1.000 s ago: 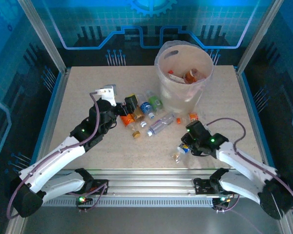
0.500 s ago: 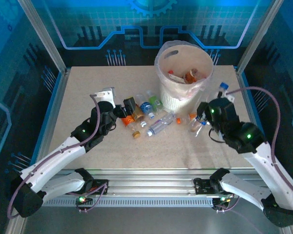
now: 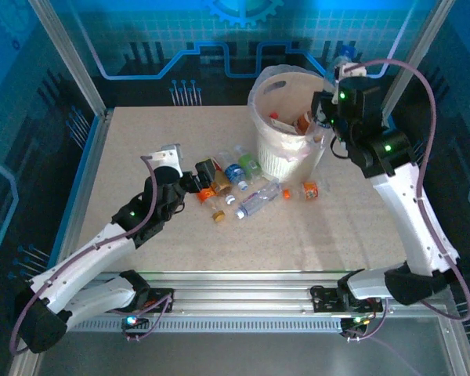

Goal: Put the plastic bottles in the bin

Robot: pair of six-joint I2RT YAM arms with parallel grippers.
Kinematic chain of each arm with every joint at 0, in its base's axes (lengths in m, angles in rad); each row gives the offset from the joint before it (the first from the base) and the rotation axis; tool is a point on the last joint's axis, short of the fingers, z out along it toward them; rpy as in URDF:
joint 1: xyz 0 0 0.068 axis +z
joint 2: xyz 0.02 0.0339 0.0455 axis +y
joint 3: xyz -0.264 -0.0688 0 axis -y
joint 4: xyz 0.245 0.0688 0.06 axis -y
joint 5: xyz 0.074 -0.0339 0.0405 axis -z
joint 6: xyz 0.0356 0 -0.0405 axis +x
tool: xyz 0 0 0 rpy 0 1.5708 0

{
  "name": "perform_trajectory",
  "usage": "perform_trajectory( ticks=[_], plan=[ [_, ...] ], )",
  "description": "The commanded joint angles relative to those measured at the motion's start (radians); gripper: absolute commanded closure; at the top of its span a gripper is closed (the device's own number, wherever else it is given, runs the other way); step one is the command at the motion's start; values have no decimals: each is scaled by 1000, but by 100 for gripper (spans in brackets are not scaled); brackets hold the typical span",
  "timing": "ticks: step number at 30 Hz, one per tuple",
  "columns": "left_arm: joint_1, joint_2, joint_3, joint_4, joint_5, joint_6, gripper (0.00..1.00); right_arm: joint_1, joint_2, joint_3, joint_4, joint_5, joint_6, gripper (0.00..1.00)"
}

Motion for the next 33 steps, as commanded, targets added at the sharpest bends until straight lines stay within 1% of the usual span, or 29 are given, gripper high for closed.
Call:
perform_trajectory(
  ticks=[1,7,11,16,22,33],
  plan=[
    [6,-12,-10,11,-19,-11,1,-37,58,69,120,-86,-117,63],
    [6,6,-16,23,-12,-16,1,-93,195,185,149,-138,-150,63],
    [7,14,-16,24,-12,-12,1,-114,258,209,174,-146,-174,63],
    [7,17,-1,21,-11,9,1,-118,300,165,250,-171,-218,63],
    [8,13,18,-3,-7,18,1,-119,332,110,294,-186,-248,64],
    [7,-4,-3,-33,-16,-34,1,-120,295,-69,428,-220,-302,65]
  ],
)
